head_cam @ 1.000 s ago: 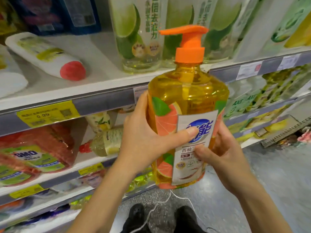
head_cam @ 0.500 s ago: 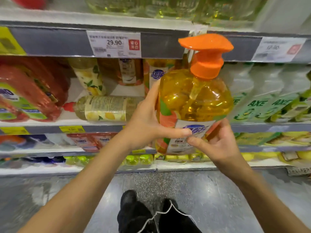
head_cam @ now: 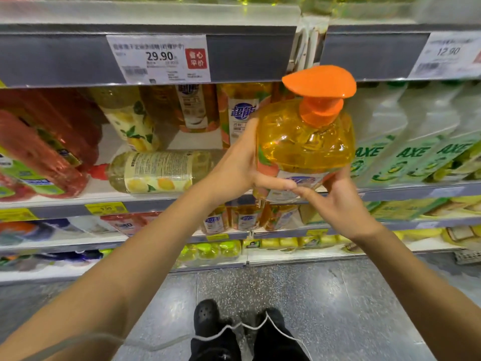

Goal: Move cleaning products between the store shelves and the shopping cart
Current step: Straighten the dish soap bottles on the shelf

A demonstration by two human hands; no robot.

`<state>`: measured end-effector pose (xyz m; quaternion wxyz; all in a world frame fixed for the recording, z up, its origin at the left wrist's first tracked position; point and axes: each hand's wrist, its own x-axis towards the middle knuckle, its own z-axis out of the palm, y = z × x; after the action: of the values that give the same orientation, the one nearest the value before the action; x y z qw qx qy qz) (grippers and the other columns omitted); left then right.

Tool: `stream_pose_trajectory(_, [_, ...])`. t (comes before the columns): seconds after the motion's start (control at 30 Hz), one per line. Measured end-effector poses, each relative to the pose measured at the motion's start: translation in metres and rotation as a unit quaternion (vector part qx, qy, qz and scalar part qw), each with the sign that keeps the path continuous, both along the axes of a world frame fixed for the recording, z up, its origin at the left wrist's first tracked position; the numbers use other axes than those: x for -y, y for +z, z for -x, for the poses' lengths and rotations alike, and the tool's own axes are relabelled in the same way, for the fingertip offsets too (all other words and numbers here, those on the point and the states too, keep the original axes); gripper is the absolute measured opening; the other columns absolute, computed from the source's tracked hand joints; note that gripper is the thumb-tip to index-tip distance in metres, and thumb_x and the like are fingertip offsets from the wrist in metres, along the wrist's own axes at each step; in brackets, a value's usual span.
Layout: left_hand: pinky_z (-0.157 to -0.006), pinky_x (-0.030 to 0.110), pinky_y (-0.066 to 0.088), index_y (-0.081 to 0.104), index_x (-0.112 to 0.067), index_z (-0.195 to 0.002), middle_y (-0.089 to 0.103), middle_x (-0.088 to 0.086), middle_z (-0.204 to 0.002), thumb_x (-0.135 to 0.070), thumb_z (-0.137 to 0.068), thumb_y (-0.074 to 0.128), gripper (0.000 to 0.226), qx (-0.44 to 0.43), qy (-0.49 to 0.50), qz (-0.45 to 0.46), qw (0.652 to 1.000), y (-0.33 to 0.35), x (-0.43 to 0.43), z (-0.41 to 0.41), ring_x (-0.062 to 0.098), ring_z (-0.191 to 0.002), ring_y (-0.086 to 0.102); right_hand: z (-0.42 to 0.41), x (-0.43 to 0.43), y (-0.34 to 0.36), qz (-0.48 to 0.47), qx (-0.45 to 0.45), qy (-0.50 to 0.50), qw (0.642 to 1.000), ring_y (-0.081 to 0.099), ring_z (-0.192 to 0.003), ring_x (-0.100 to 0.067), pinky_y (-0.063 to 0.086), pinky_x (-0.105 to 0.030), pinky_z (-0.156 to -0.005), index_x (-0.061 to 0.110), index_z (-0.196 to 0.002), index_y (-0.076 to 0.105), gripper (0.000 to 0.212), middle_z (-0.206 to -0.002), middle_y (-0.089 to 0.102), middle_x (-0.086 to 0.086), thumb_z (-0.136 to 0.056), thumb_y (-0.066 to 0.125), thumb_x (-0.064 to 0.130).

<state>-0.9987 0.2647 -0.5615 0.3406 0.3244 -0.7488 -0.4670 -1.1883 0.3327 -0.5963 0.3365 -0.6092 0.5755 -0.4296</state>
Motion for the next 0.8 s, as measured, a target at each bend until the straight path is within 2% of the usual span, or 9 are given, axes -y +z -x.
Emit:
stream_pose_trajectory(0.07, [-0.101,0.037,0.047,0.041,-0.032,-0.128,0.053,-0.010,-0.126,-0.037,-0.055,0.091,0.088,0.016,0.004,-0.021,1.000,-0.004,0.008,0.003,0.012,-0.124,0.052,0.004,0.008,-0.003,0.006,-0.021,-0.002,1.000,0.045,-0.131,-0.005,0.036,-0.019,-0.108,-0.002,-0.145,0.018,0.088,-0.141,0.046,-0.006,-0.083,0.074,0.029])
stream_pose_trajectory(0.13, [-0.095,0.043,0.052,0.052,-0.016,-0.126,0.063,-0.002,-0.120,-0.043,-0.053,0.090,0.087,0.043,0.018,-0.052,0.998,-0.008,0.014,0.007,0.015,-0.114,0.060,0.010,0.016,-0.008,0.013,-0.036,-0.012,0.999,0.043,-0.128,0.005,0.033,-0.012,-0.105,-0.007,-0.145,0.017,0.087,-0.139,0.045,-0.001,-0.083,0.072,0.019])
stream_pose_trajectory(0.27, [-0.094,0.037,0.053,0.059,-0.017,-0.115,0.067,-0.003,-0.111,-0.028,-0.053,0.091,0.071,0.072,0.040,-0.082,0.993,-0.014,0.022,0.017,0.013,-0.104,0.064,0.021,0.029,-0.016,-0.006,-0.041,-0.005,0.999,0.049,-0.121,0.006,0.039,-0.011,-0.100,-0.007,-0.143,0.025,0.082,-0.134,0.051,-0.004,-0.083,0.071,0.026])
stream_pose_trajectory(0.4, [-0.095,0.033,0.052,0.052,-0.023,-0.117,0.066,-0.004,-0.112,-0.024,-0.055,0.093,0.074,0.067,0.062,-0.095,0.991,-0.024,0.026,0.027,0.014,-0.107,0.063,0.033,0.036,-0.026,-0.025,-0.047,-0.003,0.999,0.050,-0.125,-0.003,0.039,-0.015,-0.104,0.000,-0.146,0.018,0.087,-0.134,0.051,-0.002,-0.081,0.071,0.022])
stream_pose_trajectory(0.5, [-0.096,0.028,0.048,0.044,-0.018,-0.127,0.059,-0.001,-0.122,-0.029,-0.053,0.093,0.090,0.076,0.093,-0.061,0.991,-0.027,0.029,0.034,0.015,-0.115,0.056,0.039,0.039,-0.030,-0.027,-0.057,0.000,0.998,0.045,-0.120,0.014,0.036,-0.009,-0.102,-0.001,-0.146,0.017,0.085,-0.128,0.047,0.013,-0.083,0.073,0.012])
stream_pose_trajectory(0.6, [-0.100,0.026,0.042,0.037,-0.018,-0.137,0.047,0.001,-0.135,-0.030,-0.053,0.093,0.102,0.080,0.107,-0.028,0.991,-0.023,0.034,0.042,0.014,-0.123,0.046,0.049,0.048,-0.028,-0.062,-0.043,0.001,0.997,0.052,-0.119,0.004,0.042,-0.023,-0.105,0.001,-0.140,0.032,0.074,-0.127,0.056,0.003,-0.082,0.075,0.020])
stream_pose_trajectory(0.67, [-0.104,0.030,0.041,0.033,-0.022,-0.141,0.043,-0.002,-0.140,-0.031,-0.056,0.092,0.104,0.096,0.091,-0.048,0.990,-0.020,0.039,0.046,0.014,-0.128,0.043,0.052,0.050,-0.024,-0.090,-0.065,-0.008,0.994,0.059,-0.107,0.003,0.050,-0.026,-0.095,0.002,-0.128,0.046,0.060,-0.114,0.063,-0.002,-0.082,0.077,0.025])
stream_pose_trajectory(0.73, [-0.108,0.033,0.038,0.027,-0.025,-0.144,0.039,-0.004,-0.146,-0.030,-0.059,0.091,0.107,0.108,0.080,-0.077,0.988,-0.018,0.046,0.048,0.015,-0.132,0.039,0.043,0.044,-0.019,-0.075,-0.151,-0.079,0.982,0.059,-0.081,0.007,0.050,-0.012,-0.073,0.001,-0.106,0.053,0.046,-0.091,0.063,0.001,-0.079,0.078,0.029])
stream_pose_trajectory(0.8, [-0.108,0.029,0.035,0.024,-0.025,-0.147,0.035,-0.005,-0.149,-0.032,-0.060,0.090,0.109,0.122,0.087,-0.077,0.986,-0.018,0.050,0.049,0.011,-0.132,0.036,0.030,0.033,-0.021,-0.003,-0.189,-0.180,0.965,0.066,-0.084,-0.010,0.056,-0.024,-0.078,0.004,-0.101,0.055,0.041,-0.092,0.066,-0.005,-0.079,0.079,0.028])
